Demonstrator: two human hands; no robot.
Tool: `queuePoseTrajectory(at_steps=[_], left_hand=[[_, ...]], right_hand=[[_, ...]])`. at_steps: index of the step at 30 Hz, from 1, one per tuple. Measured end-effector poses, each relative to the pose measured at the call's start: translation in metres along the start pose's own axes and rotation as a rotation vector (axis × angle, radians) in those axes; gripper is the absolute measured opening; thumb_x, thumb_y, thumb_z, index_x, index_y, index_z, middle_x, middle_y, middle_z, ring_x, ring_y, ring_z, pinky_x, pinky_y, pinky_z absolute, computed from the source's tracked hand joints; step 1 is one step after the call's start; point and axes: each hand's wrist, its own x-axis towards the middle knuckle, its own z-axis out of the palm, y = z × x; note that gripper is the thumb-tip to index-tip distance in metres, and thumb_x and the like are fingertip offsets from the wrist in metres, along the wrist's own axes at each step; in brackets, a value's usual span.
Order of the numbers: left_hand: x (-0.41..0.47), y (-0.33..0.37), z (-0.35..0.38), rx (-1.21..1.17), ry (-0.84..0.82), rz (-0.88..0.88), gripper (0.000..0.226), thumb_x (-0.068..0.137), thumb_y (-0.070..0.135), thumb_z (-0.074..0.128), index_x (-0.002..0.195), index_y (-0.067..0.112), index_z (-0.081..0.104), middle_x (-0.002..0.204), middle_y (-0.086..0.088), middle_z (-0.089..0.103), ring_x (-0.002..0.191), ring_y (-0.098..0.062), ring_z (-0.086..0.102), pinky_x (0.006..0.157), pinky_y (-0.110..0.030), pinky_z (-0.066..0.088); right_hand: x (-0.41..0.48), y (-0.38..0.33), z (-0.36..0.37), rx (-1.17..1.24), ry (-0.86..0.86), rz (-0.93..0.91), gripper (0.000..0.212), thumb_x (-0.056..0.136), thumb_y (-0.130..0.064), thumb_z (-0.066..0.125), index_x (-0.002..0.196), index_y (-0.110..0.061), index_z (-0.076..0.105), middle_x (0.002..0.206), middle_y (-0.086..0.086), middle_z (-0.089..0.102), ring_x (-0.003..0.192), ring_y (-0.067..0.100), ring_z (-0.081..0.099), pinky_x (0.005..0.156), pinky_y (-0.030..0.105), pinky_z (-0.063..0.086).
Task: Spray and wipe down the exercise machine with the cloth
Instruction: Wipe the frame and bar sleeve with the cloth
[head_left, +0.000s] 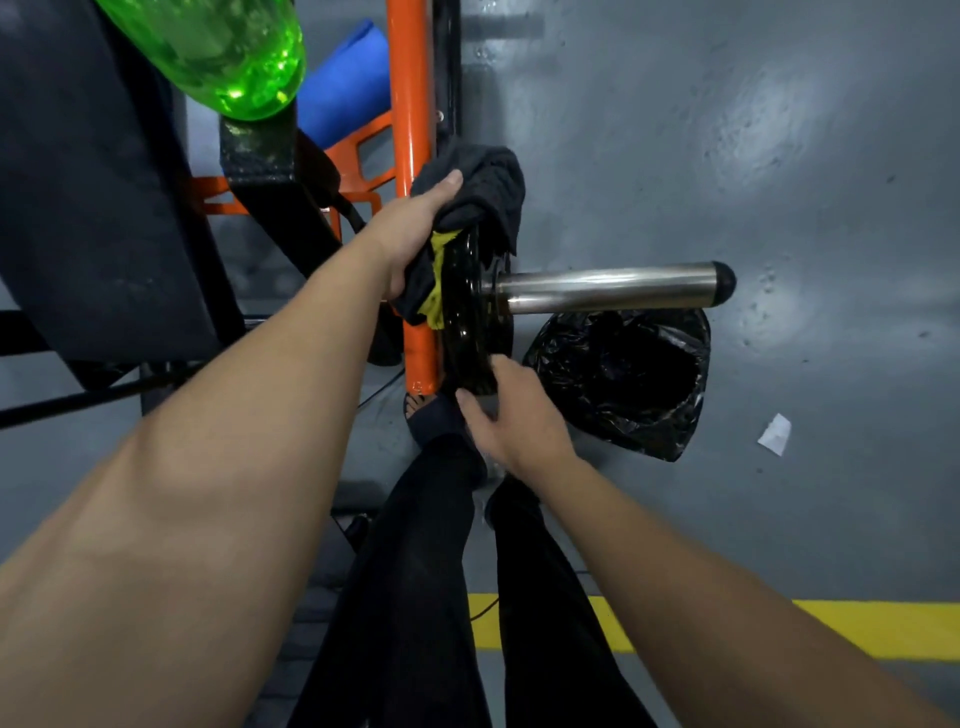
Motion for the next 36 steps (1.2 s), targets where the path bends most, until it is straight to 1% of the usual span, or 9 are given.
queuePoseTrajectory(at_steps=[5, 8, 11, 17, 25, 29, 32, 34, 36], left_hand=[[-0.003, 0.001, 0.002, 0.023, -0.014, 0.013, 0.065, 0.087, 0.063, 0.071, 0.134, 0.019, 0.064, 0.116, -0.005, 0.077, 0.107, -0.025, 0.074, 0.104, -0.046, 0.052], [-0.007, 0.004, 0.002, 0.038, 0.005, 0.024, 0.06, 0.09, 0.061, 0.068, 0.13, 0.017, 0.066, 0.113, -0.006, 0.077, 0.105, -0.024, 0.075, 0.103, -0.044, 0.053], [-0.009, 0.004, 0.003, 0.057, 0.021, 0.038, 0.054, 0.094, 0.058, 0.065, 0.128, 0.016, 0.067, 0.111, -0.004, 0.078, 0.103, -0.021, 0.075, 0.1, -0.04, 0.055], [-0.009, 0.0, 0.0, 0.027, 0.009, 0.004, 0.079, 0.075, 0.07, 0.074, 0.133, 0.018, 0.065, 0.115, -0.005, 0.077, 0.108, -0.026, 0.073, 0.105, -0.046, 0.051], [-0.019, 0.003, 0.006, 0.035, 0.049, 0.036, 0.084, 0.079, 0.067, 0.072, 0.143, 0.015, 0.058, 0.124, -0.004, 0.073, 0.112, -0.023, 0.07, 0.109, -0.044, 0.049], [-0.02, 0.005, 0.008, 0.043, 0.034, 0.04, 0.064, 0.092, 0.059, 0.067, 0.136, 0.012, 0.062, 0.116, -0.006, 0.076, 0.105, -0.022, 0.073, 0.101, -0.039, 0.054], [-0.024, 0.008, 0.01, 0.049, 0.038, 0.036, 0.047, 0.097, 0.054, 0.062, 0.125, 0.016, 0.063, 0.112, -0.005, 0.076, 0.102, -0.02, 0.073, 0.09, -0.033, 0.057], [-0.026, 0.01, 0.011, 0.064, 0.046, 0.036, 0.049, 0.098, 0.054, 0.061, 0.129, 0.015, 0.062, 0.113, -0.004, 0.074, 0.103, -0.019, 0.072, 0.081, -0.029, 0.055], [-0.026, 0.011, 0.011, 0.077, 0.046, 0.039, 0.052, 0.099, 0.055, 0.06, 0.131, 0.014, 0.063, 0.112, -0.004, 0.075, 0.1, -0.017, 0.073, 0.073, -0.027, 0.055]], right_hand=[[0.022, -0.023, -0.043, 0.226, 0.251, 0.066, 0.027, 0.092, -0.047, 0.062, 0.093, -0.022, 0.051, 0.09, -0.005, 0.055, 0.082, 0.015, 0.054, 0.07, 0.033, 0.04], [0.069, -0.061, -0.054, 0.232, 0.227, -0.01, 0.047, 0.088, -0.05, 0.067, 0.111, -0.011, 0.052, 0.109, 0.005, 0.057, 0.103, 0.023, 0.056, 0.086, 0.035, 0.046], [0.103, -0.08, -0.054, 0.13, 0.169, 0.123, 0.075, 0.079, -0.065, 0.06, 0.121, -0.003, 0.053, 0.123, 0.015, 0.056, 0.119, 0.034, 0.051, 0.097, 0.04, 0.043], [0.077, -0.069, -0.037, 0.154, 0.162, 0.131, 0.049, 0.09, -0.051, 0.064, 0.126, -0.02, 0.052, 0.126, 0.012, 0.051, 0.124, 0.032, 0.044, 0.107, 0.043, 0.038], [0.018, -0.037, -0.019, 0.083, 0.042, 0.126, 0.049, 0.089, -0.048, 0.071, 0.128, -0.027, 0.052, 0.131, 0.002, 0.054, 0.127, 0.026, 0.045, 0.104, 0.037, 0.032], [0.046, -0.055, -0.044, 0.142, 0.016, 0.249, 0.06, 0.075, -0.066, 0.073, 0.115, -0.025, 0.057, 0.103, -0.01, 0.067, 0.107, 0.016, 0.058, 0.097, 0.039, 0.037], [0.072, -0.078, -0.051, 0.416, -0.091, 0.309, 0.066, 0.08, -0.046, 0.066, 0.125, 0.002, 0.057, 0.08, 0.005, 0.076, 0.077, 0.018, 0.073, 0.084, 0.04, 0.06], [0.08, -0.087, -0.053, 0.548, -0.18, 0.344, 0.062, 0.085, -0.03, 0.059, 0.134, 0.006, 0.048, 0.072, 0.013, 0.074, 0.061, 0.019, 0.069, 0.079, 0.042, 0.064], [0.083, -0.091, -0.06, 0.616, -0.205, 0.345, 0.045, 0.085, -0.023, 0.056, 0.12, 0.005, 0.056, 0.067, 0.015, 0.067, 0.057, 0.023, 0.063, 0.069, 0.038, 0.06]])
